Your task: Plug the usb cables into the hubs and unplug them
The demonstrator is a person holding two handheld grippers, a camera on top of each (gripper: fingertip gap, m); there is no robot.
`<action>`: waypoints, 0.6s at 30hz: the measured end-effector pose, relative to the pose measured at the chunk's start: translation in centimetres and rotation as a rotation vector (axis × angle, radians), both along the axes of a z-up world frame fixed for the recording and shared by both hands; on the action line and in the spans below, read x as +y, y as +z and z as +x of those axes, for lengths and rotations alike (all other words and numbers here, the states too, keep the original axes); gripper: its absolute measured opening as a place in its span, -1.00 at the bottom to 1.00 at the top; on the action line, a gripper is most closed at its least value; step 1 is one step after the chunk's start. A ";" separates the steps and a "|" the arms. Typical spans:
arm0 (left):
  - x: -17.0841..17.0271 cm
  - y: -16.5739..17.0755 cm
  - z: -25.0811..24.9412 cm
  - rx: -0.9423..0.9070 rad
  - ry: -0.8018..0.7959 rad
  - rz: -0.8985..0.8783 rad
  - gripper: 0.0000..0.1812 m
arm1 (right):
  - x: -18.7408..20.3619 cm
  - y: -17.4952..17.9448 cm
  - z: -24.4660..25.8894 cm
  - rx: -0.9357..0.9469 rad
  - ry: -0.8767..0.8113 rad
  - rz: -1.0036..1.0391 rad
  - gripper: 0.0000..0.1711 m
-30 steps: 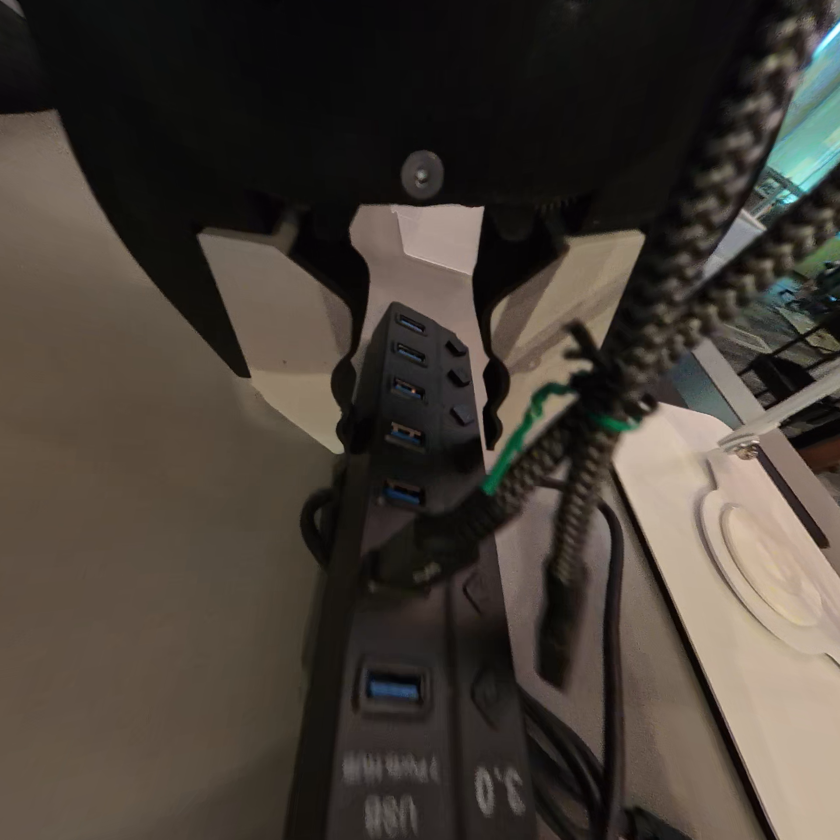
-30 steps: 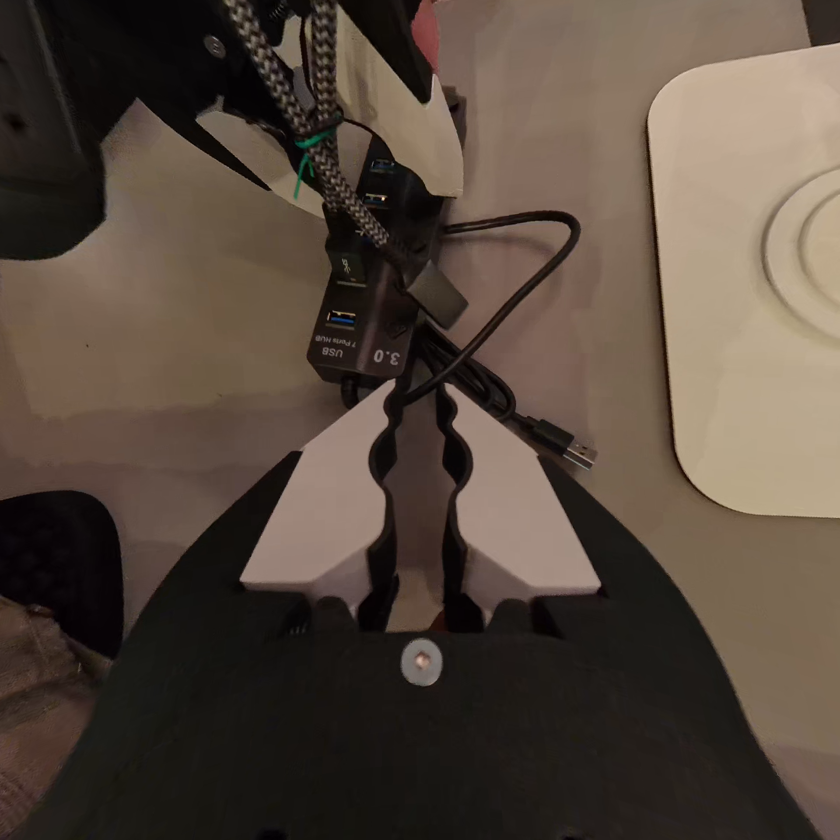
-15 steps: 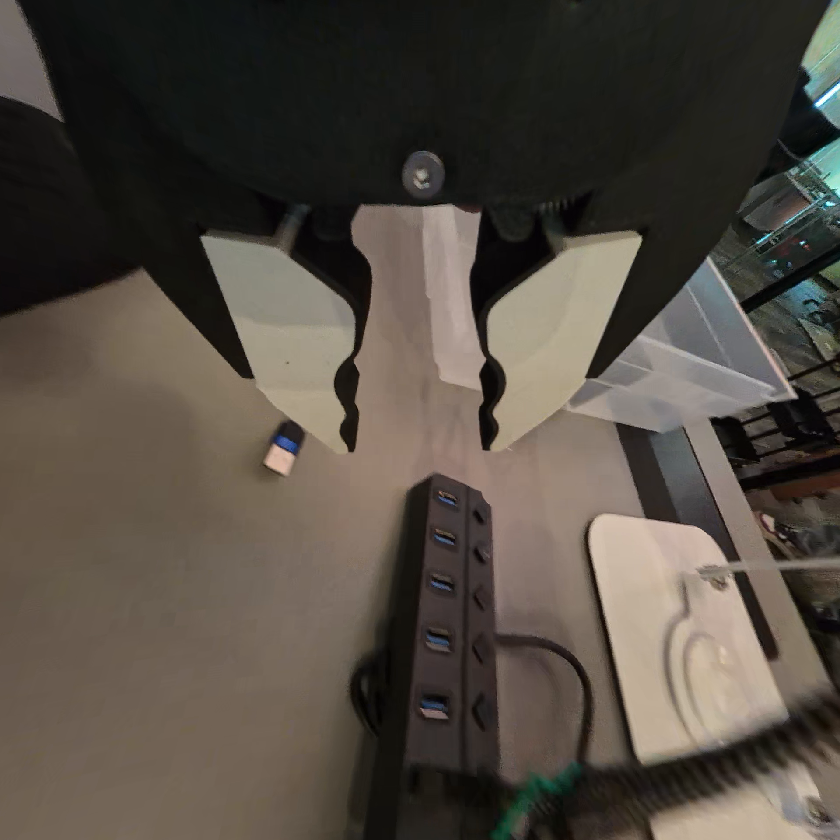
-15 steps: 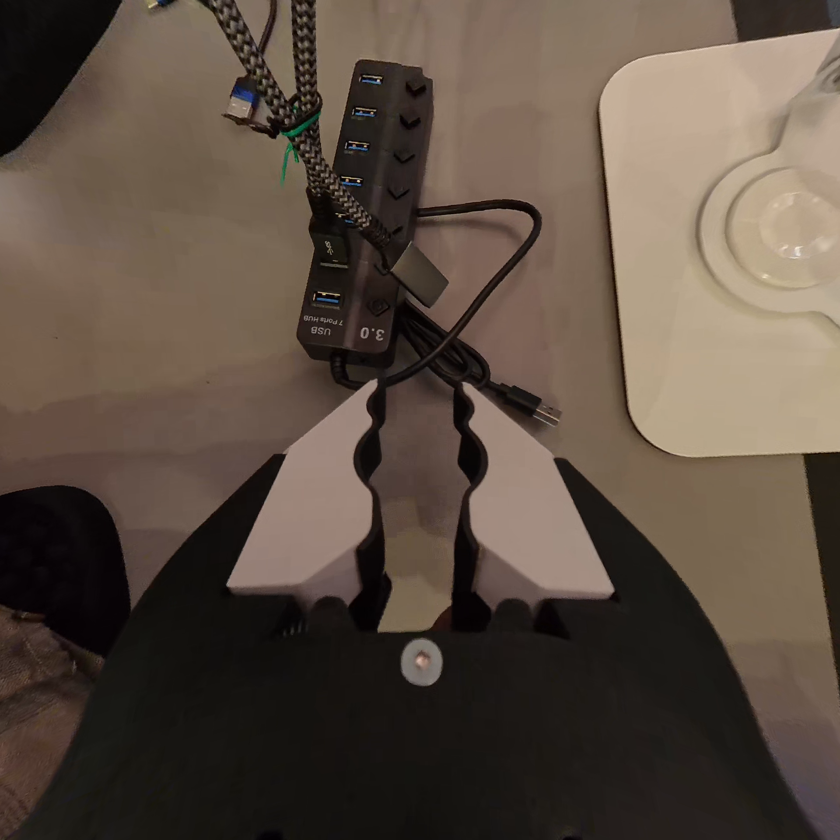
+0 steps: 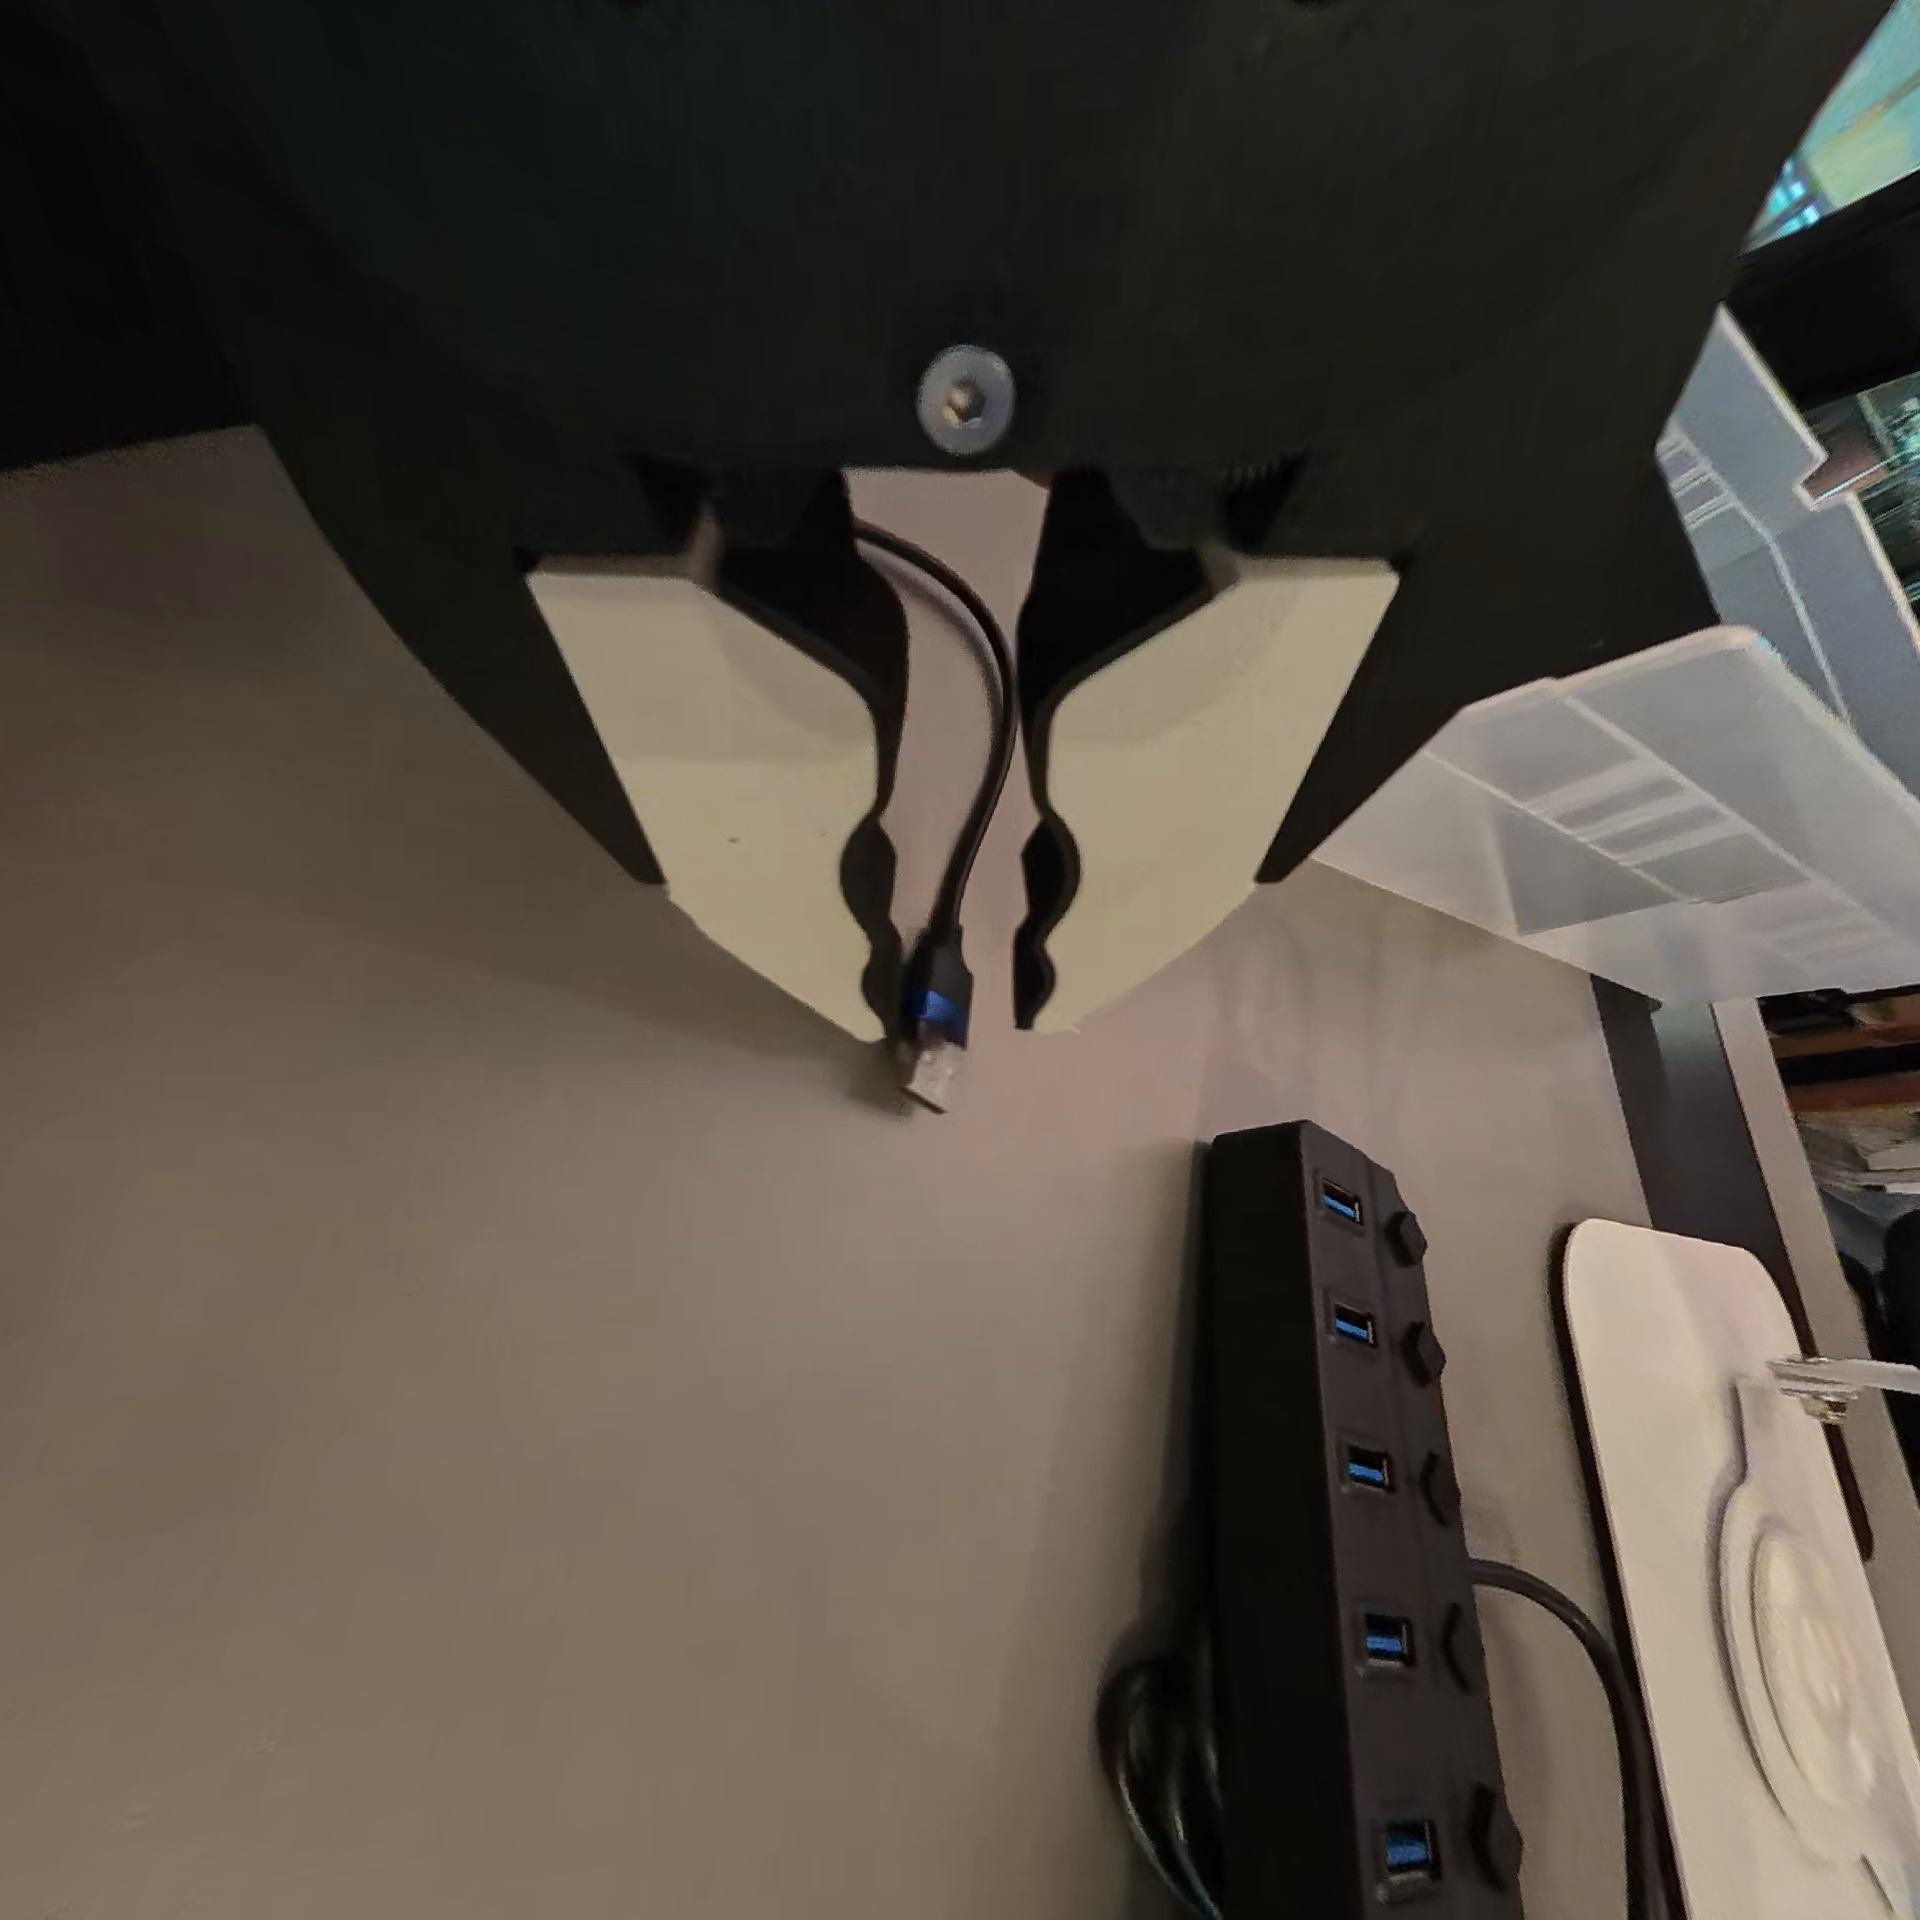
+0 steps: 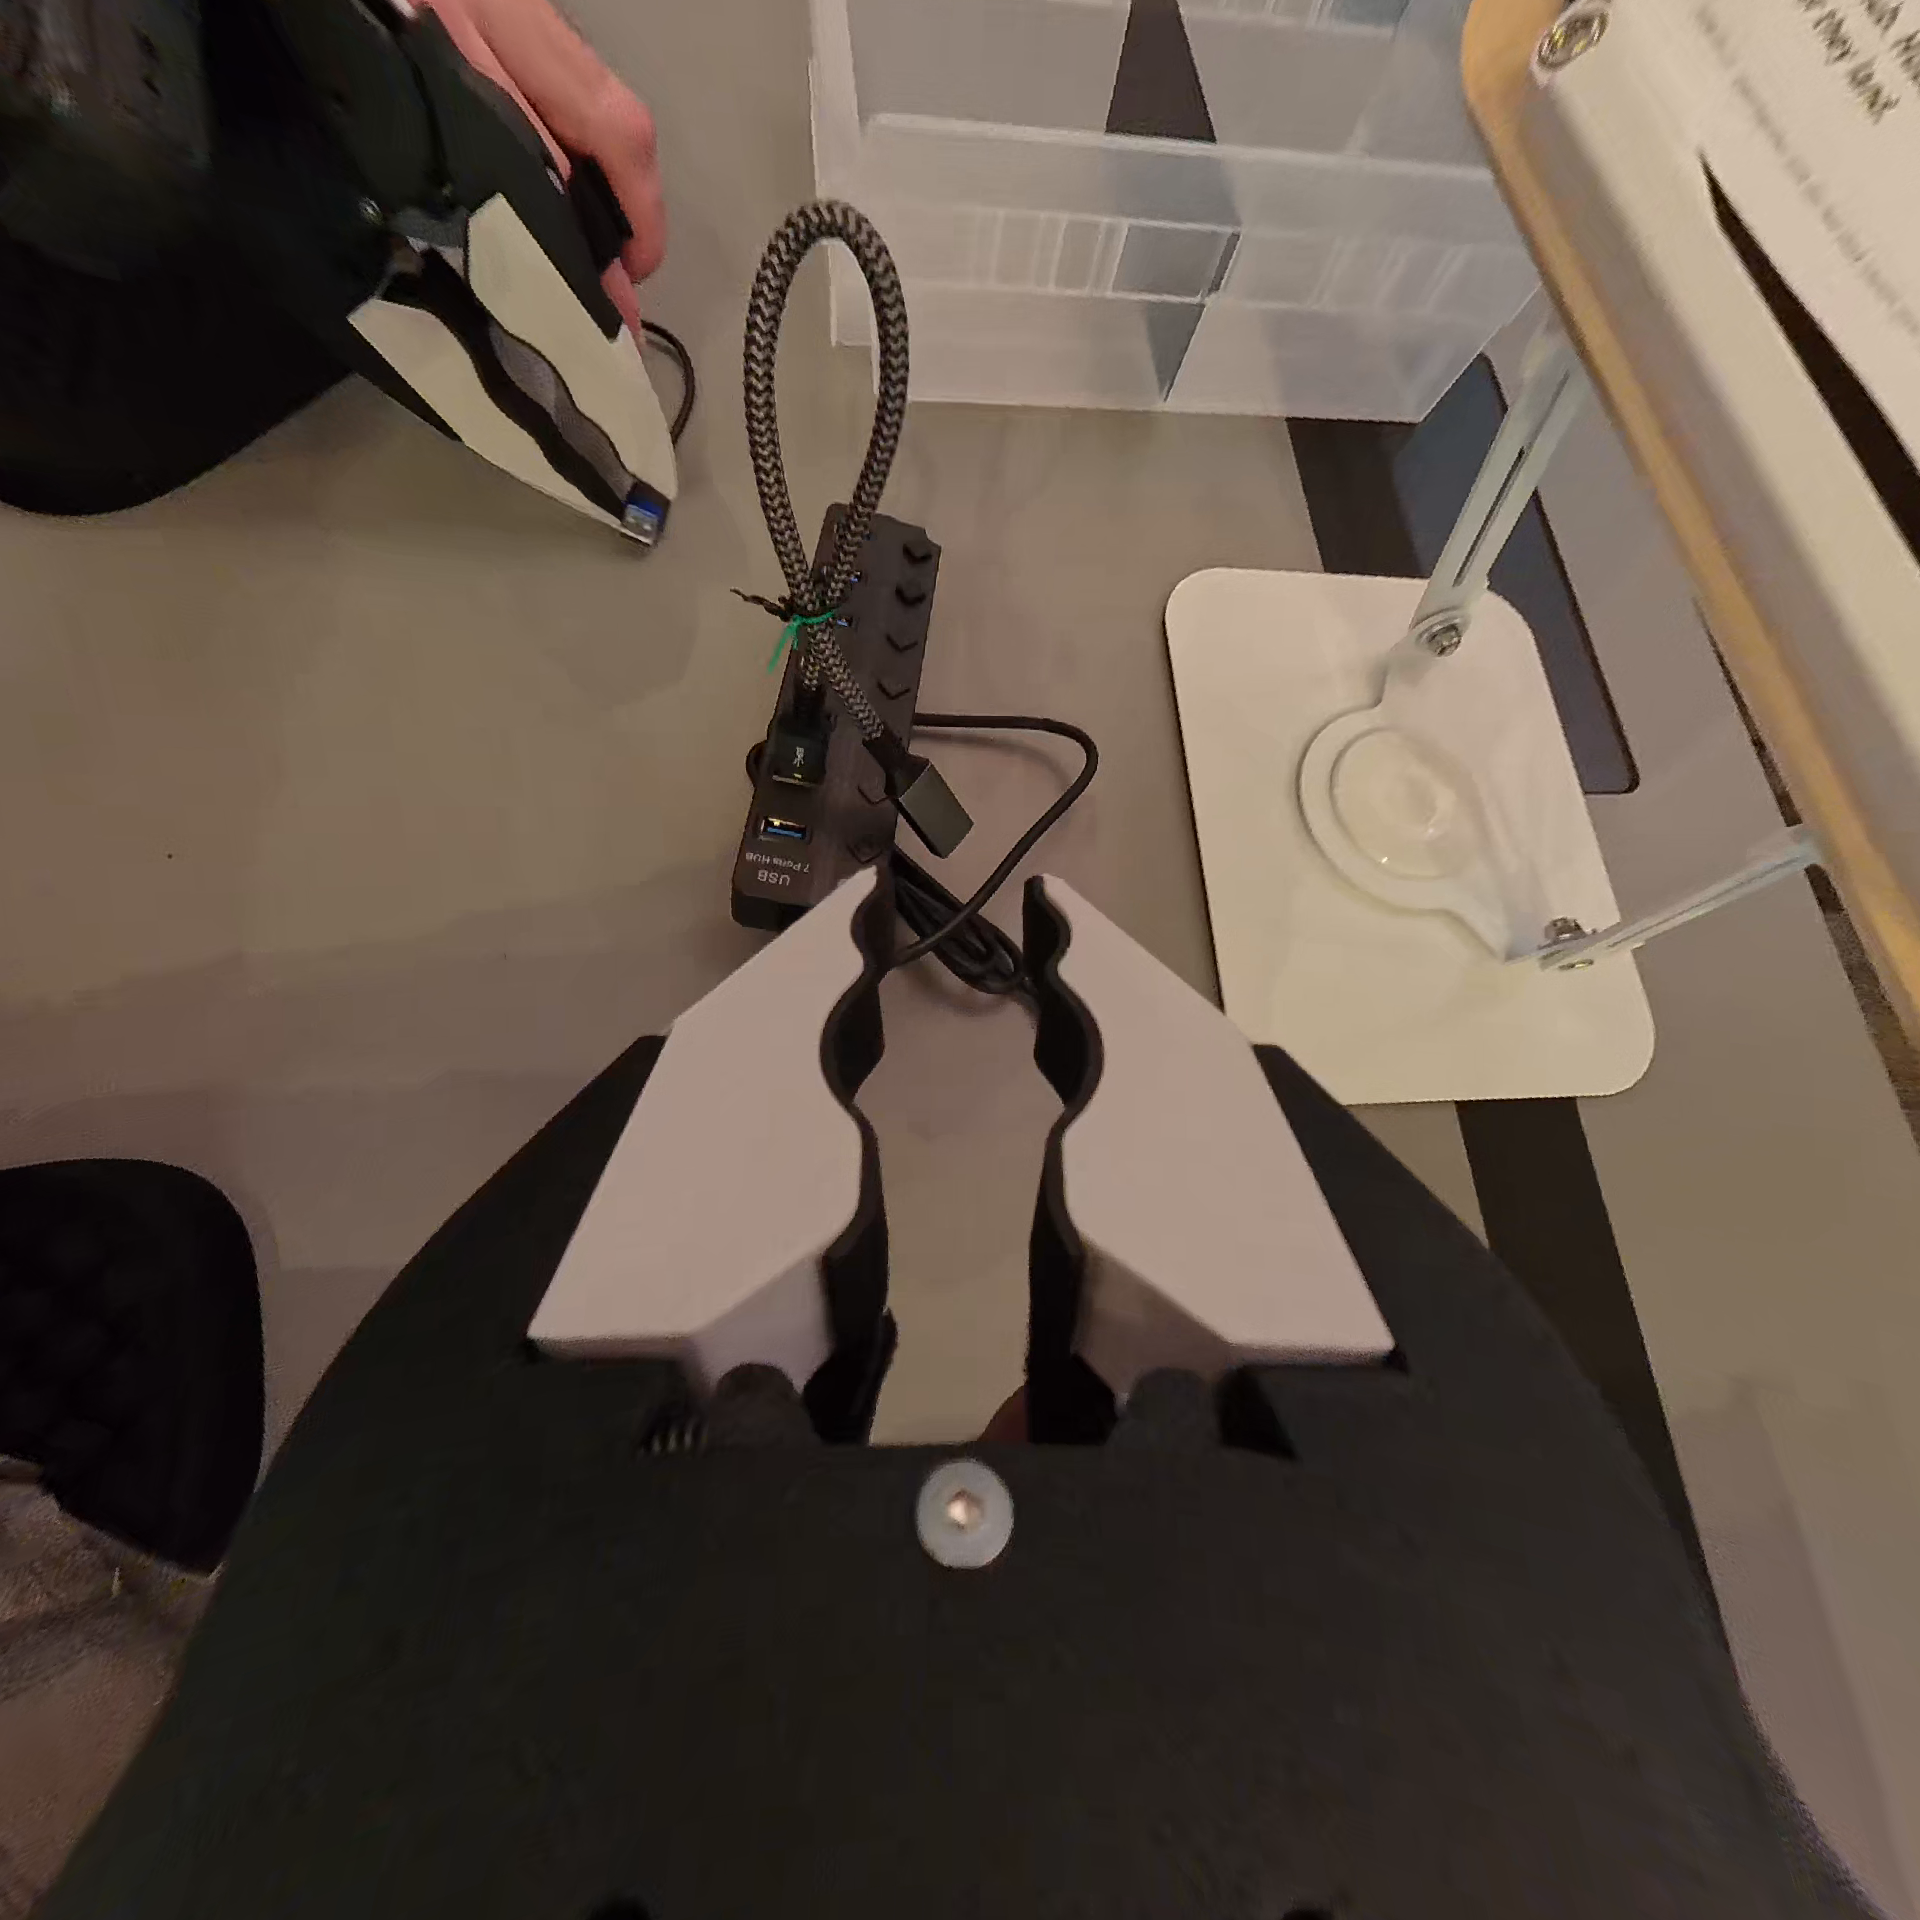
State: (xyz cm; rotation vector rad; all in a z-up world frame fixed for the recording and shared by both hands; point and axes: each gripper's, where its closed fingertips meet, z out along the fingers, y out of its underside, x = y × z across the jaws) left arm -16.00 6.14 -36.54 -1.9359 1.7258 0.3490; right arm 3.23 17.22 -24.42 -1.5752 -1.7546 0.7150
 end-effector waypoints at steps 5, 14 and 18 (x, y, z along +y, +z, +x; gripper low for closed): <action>0.8 -0.3 0.1 -0.006 0.000 0.019 -0.91 | -0.3 1.2 -0.5 0.044 0.022 0.037 -0.77; 1.0 6.9 1.7 -0.408 0.054 -0.094 -0.92 | -5.7 8.5 -5.2 0.259 0.225 0.224 -0.78; -0.7 12.5 2.3 -0.556 -0.062 -0.199 -0.92 | -9.8 9.9 -9.1 0.260 0.346 0.315 -0.74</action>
